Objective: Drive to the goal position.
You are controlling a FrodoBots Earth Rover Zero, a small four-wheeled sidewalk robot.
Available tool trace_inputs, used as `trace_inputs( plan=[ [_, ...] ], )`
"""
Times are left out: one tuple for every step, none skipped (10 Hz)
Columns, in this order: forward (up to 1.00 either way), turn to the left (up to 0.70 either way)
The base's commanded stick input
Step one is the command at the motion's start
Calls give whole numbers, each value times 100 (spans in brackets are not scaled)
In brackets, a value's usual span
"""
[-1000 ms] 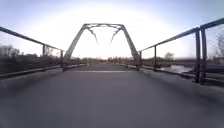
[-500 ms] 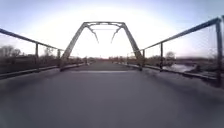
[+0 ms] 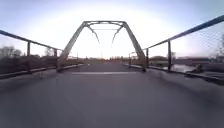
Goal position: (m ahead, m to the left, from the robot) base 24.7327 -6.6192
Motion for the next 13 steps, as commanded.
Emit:
trace_inputs(
  plan=[
    [100,1],
    [100,1],
    [100,1],
    [100,1],
    [100,1],
    [100,1],
    [100,1],
    [100,1],
    [100,1],
    [100,1],
    [100,1],
    [100,2],
    [100,3]
  ],
)
